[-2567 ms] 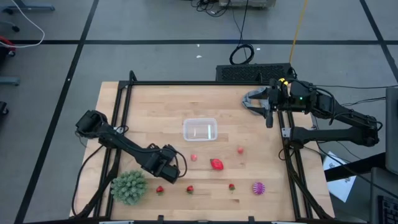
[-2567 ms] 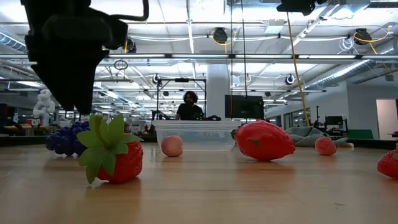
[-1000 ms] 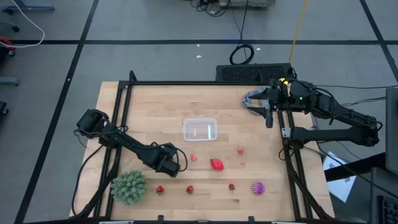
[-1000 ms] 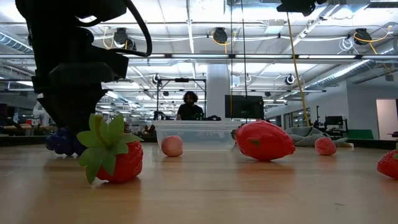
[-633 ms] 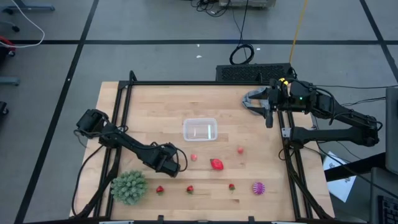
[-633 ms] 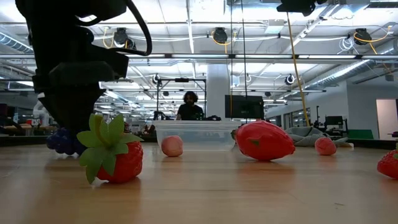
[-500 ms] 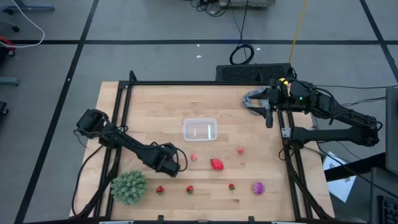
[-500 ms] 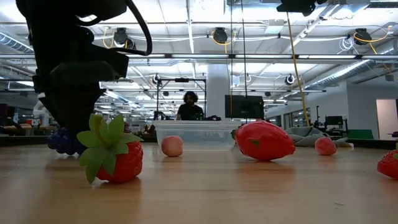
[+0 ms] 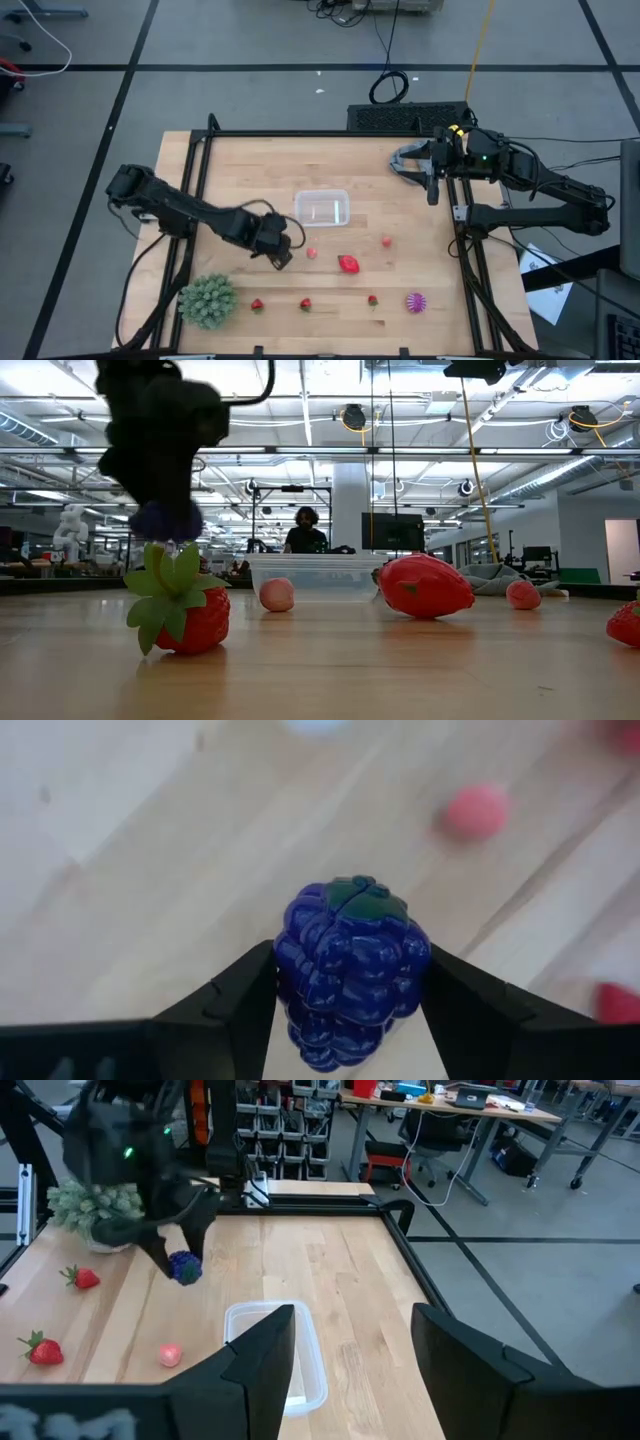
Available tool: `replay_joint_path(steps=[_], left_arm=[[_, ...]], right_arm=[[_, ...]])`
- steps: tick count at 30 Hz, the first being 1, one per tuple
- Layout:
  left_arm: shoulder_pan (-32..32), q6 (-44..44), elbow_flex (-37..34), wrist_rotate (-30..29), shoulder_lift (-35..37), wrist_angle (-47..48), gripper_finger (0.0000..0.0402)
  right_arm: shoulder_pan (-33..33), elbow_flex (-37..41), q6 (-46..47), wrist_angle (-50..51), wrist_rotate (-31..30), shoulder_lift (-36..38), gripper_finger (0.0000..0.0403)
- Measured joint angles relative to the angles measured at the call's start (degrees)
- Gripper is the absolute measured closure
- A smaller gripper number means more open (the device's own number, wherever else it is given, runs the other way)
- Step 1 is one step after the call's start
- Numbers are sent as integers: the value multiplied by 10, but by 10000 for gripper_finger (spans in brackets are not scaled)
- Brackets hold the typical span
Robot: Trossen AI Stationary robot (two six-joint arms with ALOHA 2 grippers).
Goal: Pick and placing Produce into tupperware
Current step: Put the grape into the transparent bin
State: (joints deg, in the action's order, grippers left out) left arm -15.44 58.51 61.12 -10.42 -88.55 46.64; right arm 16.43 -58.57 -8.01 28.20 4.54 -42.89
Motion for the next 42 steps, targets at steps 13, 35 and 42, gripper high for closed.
replay_joint_path(steps=[13,35,42], left_arm=[[150,-233,151,-17,-31,-5,187],[227,-337,238,29,-232,17,187],[229,-344,238,26,-258,21,187]], right_arm=[[0,0,-9,-1,0,-1,211],[0,0,-51,35,0,-14,211],[0,0,-51,36,0,-21,211]])
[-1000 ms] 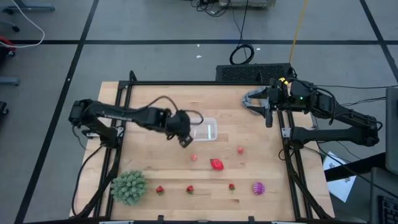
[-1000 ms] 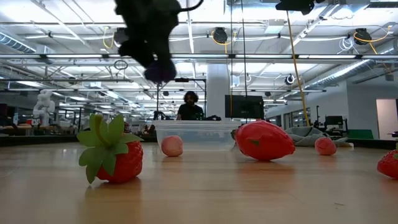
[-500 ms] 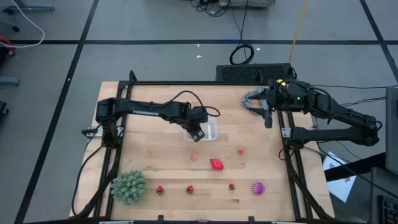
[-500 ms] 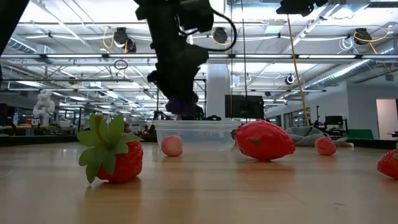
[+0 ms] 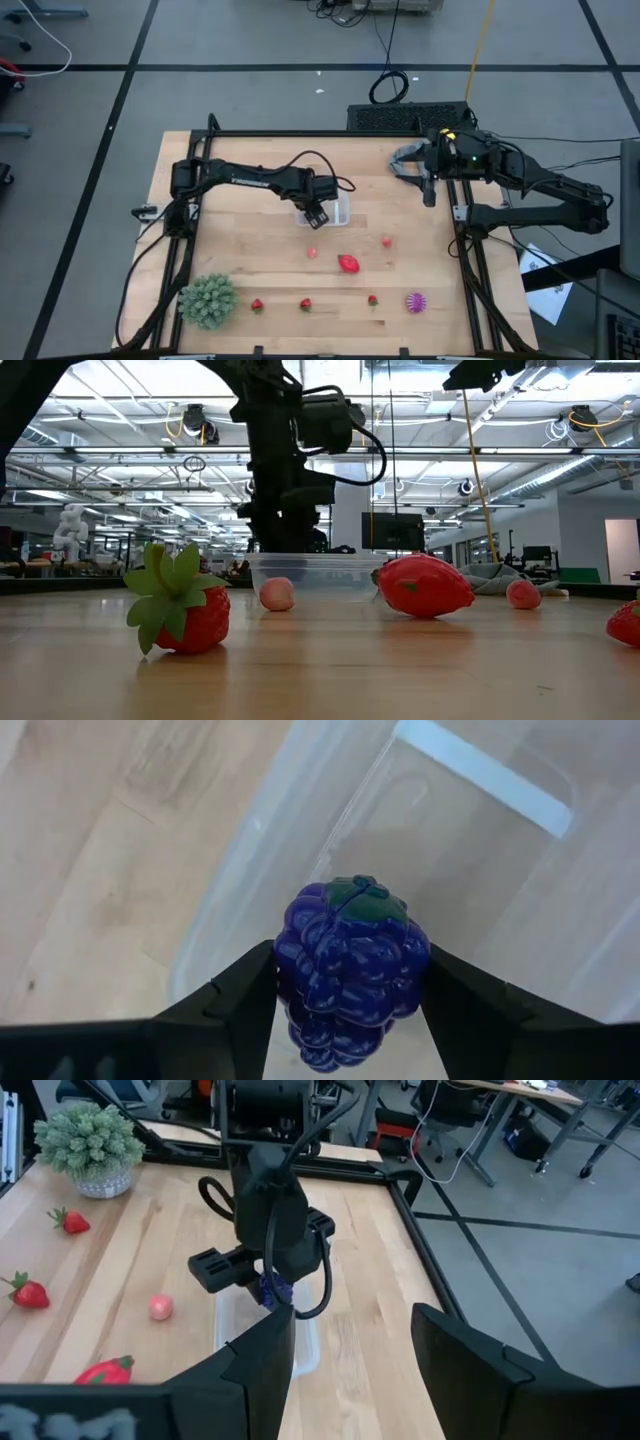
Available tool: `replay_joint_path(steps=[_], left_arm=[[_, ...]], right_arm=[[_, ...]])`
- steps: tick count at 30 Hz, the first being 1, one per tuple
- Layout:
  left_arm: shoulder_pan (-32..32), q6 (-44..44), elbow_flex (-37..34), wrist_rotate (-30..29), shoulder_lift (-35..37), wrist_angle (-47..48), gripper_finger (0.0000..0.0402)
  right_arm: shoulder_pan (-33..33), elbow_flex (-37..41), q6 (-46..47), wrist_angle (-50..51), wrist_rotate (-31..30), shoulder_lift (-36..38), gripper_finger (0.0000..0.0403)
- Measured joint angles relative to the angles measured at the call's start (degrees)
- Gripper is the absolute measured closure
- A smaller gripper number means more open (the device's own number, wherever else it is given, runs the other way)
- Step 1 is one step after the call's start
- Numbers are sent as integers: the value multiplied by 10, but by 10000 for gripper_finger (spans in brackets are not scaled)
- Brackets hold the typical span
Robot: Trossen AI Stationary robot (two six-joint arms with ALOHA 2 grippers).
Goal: Pick and placing Produce into tupperware
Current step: Put the grape into the transparent bin
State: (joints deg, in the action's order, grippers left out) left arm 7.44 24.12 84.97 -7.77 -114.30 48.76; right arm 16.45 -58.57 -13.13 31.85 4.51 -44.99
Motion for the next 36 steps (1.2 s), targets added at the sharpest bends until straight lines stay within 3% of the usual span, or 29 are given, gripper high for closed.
replay_joint_path(steps=[5,36], left_arm=[[1,1,0,-26,2,0,183],[0,5,-24,-7,2,-47,109]], right_arm=[[0,0,0,0,0,-2,211],[0,0,4,1,0,-2,211]])
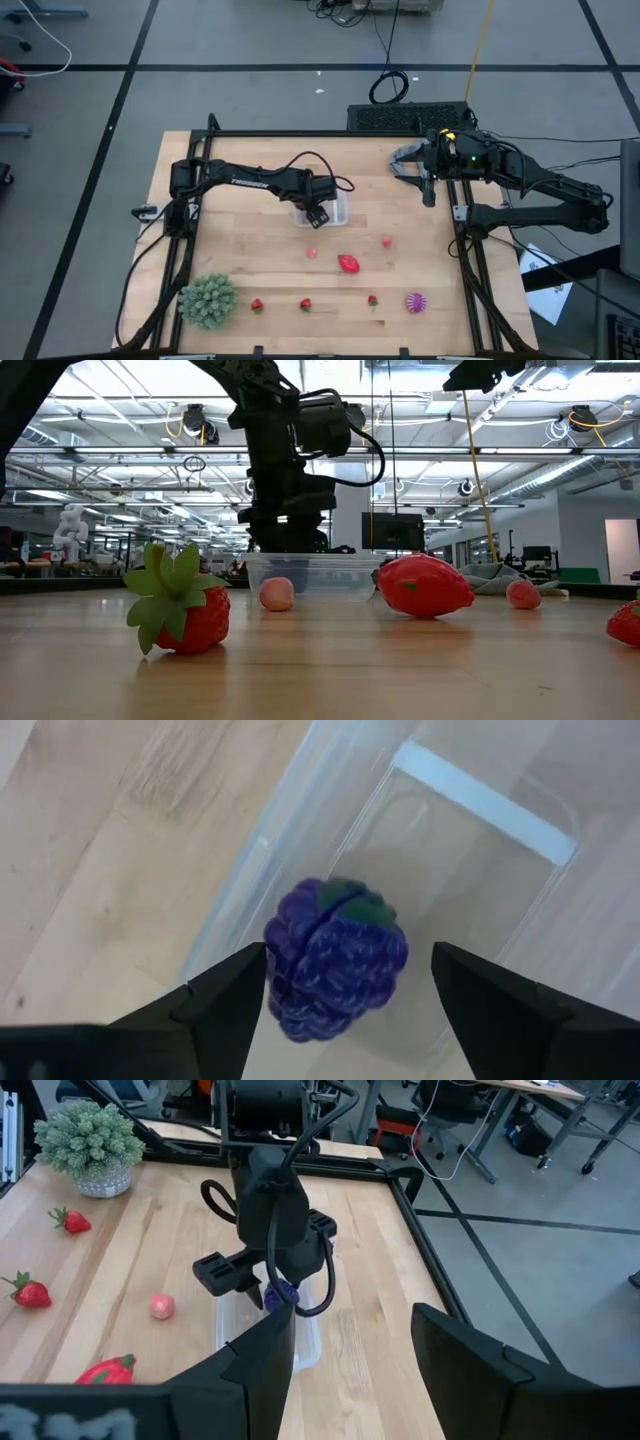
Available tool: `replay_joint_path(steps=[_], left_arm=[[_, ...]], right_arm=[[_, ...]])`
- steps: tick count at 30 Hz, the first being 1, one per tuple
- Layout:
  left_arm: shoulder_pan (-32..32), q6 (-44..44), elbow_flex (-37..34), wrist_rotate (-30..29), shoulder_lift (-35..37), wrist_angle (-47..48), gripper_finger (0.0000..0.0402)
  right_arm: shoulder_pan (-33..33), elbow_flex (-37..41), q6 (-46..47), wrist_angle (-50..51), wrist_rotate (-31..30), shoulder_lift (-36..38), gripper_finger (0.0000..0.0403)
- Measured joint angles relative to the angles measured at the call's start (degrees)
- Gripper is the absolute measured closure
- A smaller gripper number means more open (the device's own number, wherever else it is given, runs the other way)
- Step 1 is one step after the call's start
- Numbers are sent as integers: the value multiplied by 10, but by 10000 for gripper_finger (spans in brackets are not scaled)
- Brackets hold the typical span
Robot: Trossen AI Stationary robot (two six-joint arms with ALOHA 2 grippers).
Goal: Pick and placing Produce into tupperware
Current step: Put the grape into the transparent bin, then put the left apricot into the transparent bin
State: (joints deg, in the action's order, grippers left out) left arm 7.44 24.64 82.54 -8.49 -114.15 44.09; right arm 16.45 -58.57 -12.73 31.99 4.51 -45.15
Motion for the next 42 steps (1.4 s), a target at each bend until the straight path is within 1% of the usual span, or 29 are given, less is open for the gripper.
replay_joint_path(steps=[6,10,13,20,24,27,29,35,38,42], left_arm=[[0,-4,5,1,0,-7,101],[0,-5,20,24,9,-3,102],[-1,-5,38,40,23,41,101],[-28,30,94,40,80,155,101],[-71,105,96,35,126,203,101],[-122,180,96,17,147,226,99],[-158,230,96,8,151,226,99],[-250,327,96,-15,128,215,107],[-273,355,96,-21,107,203,110],[-288,354,96,-22,79,184,112]], right_arm=[[0,0,0,0,0,0,211],[0,0,-1,0,0,0,211],[0,0,-1,0,0,0,211],[0,0,0,5,0,0,211],[-1,0,8,21,0,0,211],[-2,0,30,38,0,0,211],[-2,0,34,42,1,0,211],[-2,0,37,43,2,0,211],[-7,0,63,43,7,0,211],[-28,0,91,41,67,0,211]])
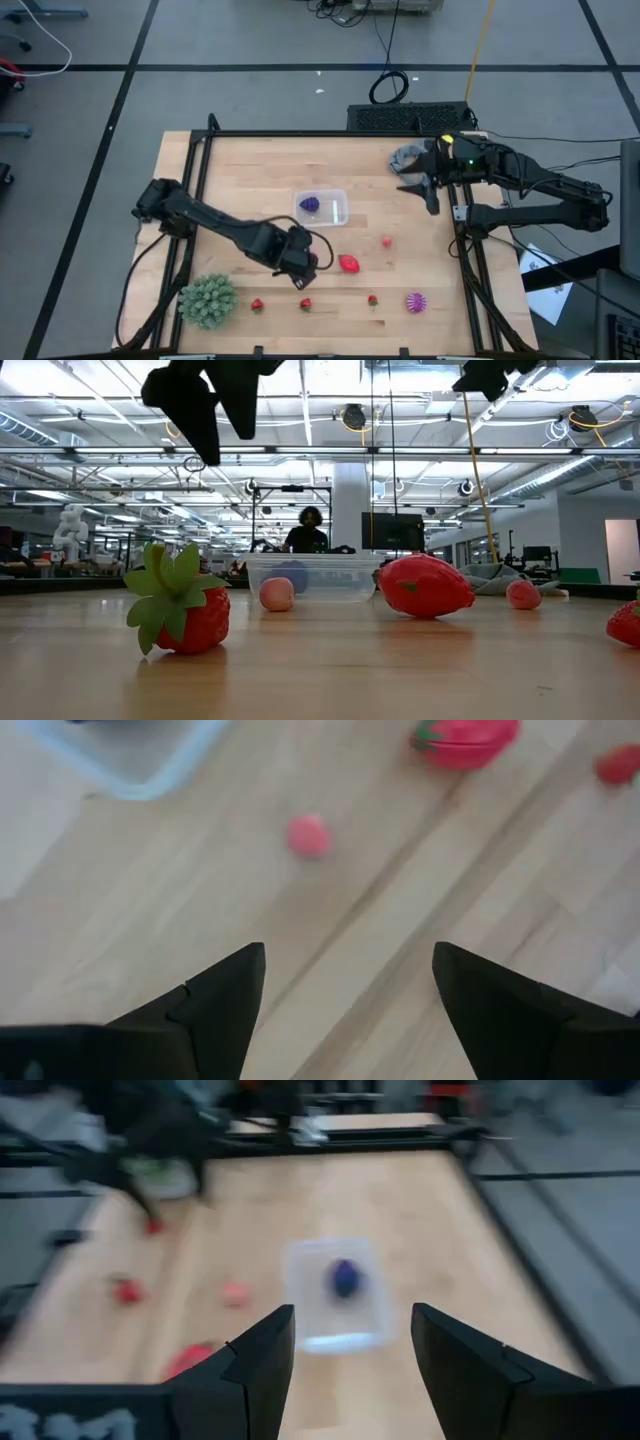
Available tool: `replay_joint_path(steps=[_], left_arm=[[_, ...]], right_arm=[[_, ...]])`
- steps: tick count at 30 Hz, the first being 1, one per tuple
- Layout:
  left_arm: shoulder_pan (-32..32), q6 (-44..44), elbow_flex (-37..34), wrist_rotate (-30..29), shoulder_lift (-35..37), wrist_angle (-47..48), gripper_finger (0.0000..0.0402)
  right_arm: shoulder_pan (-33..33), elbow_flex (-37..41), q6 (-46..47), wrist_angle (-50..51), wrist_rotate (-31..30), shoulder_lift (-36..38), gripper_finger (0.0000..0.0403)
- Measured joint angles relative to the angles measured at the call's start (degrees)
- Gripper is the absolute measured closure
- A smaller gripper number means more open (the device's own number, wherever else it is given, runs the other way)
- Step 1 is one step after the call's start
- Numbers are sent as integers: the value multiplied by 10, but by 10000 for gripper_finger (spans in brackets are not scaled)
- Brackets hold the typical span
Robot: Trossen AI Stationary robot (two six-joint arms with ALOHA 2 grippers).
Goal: Pick and placing Produce into tupperware
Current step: Put the left apricot into the transparent bin
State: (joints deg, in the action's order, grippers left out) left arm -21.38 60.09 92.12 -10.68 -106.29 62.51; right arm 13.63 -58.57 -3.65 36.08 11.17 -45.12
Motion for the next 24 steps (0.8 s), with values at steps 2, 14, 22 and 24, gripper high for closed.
replay_joint_path(steps=[2,14,22,24], left_arm=[[-1,-8,0,-1,-15,-3,110],[40,-55,0,-5,-107,-37,116],[62,-81,0,-5,-143,-69,123],[64,-90,0,-4,-144,-77,122]], right_arm=[[-16,0,8,-4,20,0,211],[-59,0,16,-15,24,0,211],[-59,0,10,-13,24,0,211],[-59,0,8,-13,24,0,211]])
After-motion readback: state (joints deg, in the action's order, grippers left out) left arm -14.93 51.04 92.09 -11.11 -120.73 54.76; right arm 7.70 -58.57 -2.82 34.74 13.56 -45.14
